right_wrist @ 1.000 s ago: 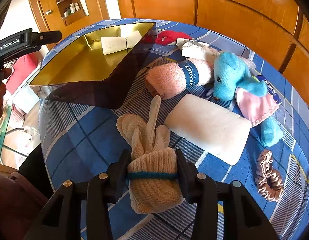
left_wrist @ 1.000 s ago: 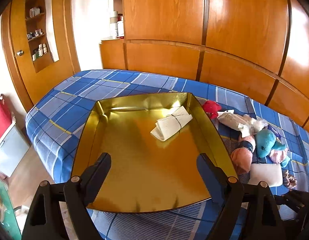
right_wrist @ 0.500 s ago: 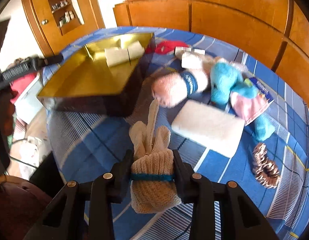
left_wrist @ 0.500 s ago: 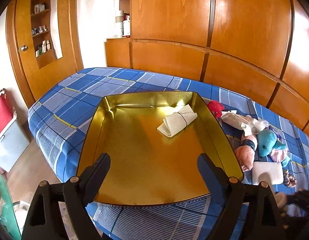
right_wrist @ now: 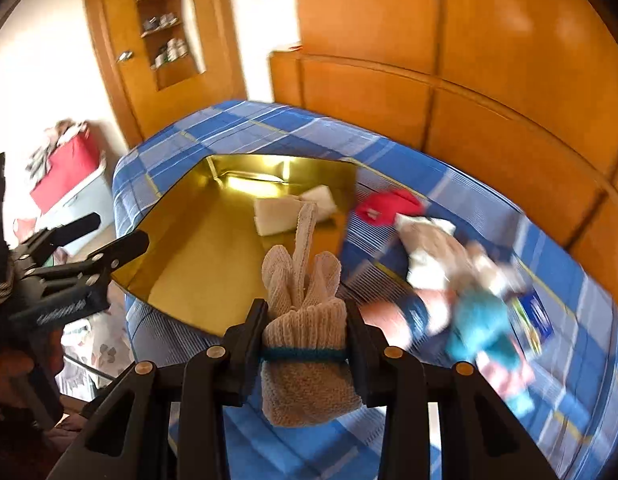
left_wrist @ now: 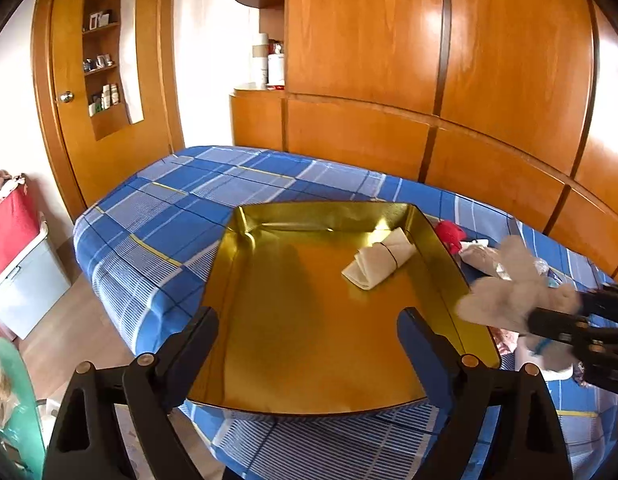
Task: Organize soft objects
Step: 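Carry the white knit glove into the gold tray and open the right tool, then grasp the white foam pad with the left tool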
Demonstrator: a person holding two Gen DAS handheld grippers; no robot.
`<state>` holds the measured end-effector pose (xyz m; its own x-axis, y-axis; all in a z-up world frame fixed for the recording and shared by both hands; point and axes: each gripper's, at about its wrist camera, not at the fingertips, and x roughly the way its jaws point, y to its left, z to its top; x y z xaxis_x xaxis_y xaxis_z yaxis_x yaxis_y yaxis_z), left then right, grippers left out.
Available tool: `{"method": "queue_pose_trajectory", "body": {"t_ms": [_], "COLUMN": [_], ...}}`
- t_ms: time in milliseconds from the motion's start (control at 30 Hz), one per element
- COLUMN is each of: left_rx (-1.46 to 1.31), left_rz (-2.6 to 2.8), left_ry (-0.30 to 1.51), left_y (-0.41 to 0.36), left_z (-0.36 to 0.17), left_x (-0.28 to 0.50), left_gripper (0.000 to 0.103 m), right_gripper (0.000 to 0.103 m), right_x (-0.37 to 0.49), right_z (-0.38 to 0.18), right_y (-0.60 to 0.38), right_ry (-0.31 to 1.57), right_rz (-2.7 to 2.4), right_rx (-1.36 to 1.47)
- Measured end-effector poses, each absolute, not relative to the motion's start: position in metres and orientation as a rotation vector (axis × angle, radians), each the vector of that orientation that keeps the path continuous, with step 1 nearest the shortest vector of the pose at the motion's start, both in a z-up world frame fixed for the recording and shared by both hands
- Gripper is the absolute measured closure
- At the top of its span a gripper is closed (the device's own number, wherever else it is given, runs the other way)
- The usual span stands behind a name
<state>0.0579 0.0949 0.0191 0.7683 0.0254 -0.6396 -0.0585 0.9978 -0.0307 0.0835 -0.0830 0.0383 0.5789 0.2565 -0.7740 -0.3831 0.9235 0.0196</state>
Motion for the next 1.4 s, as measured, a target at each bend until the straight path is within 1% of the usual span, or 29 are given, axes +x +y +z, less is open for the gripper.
{"method": "queue_pose_trajectory", "body": {"t_ms": [267, 433, 567, 633, 667, 700, 1033, 1133, 1400], "left_rx": [-0.060, -0.063, -0.062, -0.064, -0.063, -0.062, -0.055, -0.056, -0.030], "left_rz": [0.081, 0.093, 0.098, 0.100, 0.101, 0.102, 0.072, 0.050, -0.080], "left_ry": [0.679, 0.682, 0.690, 0.691, 0.691, 0.692, 0.698, 0.700, 0.722], "left_y": [0.111, 0.115, 0.117, 0.119, 0.119, 0.119, 0.111, 0.106, 0.077], "left_z": [0.023, 0.022, 0.020, 0.020, 0.020, 0.019, 0.020, 0.020, 0.022], "left_x": [0.058, 0.059, 0.060, 0.060, 0.060, 0.060, 0.057, 0.057, 0.057], "left_gripper": [0.011, 0.011, 0.011, 0.011, 0.011, 0.011, 0.010, 0.007, 0.007], "right_gripper": [0.066, 0.061, 0.056, 0.050, 0.044, 0.040, 0.039, 0.039, 0.039], "right_x": [0.142, 0.173, 0.188, 0.186, 0.184, 0.181, 0.143, 0.127, 0.086], "right_z": [0.001, -0.020, -0.025, -0.020, -0.016, -0.013, 0.022, 0.028, 0.038], "right_y": [-0.019, -0.001, 0.001, -0.001, -0.002, -0.003, -0.031, -0.049, -0.129], "right_ry": [0.958, 0.954, 0.945, 0.925, 0.914, 0.901, 0.794, 0.770, 0.741], "right_rz": [0.376, 0.276, 0.232, 0.236, 0.243, 0.249, 0.219, 0.185, 0.044], "right_rx": [-0.315, -0.402, -0.380, -0.353, -0.338, -0.323, -0.200, -0.180, -0.095]}}
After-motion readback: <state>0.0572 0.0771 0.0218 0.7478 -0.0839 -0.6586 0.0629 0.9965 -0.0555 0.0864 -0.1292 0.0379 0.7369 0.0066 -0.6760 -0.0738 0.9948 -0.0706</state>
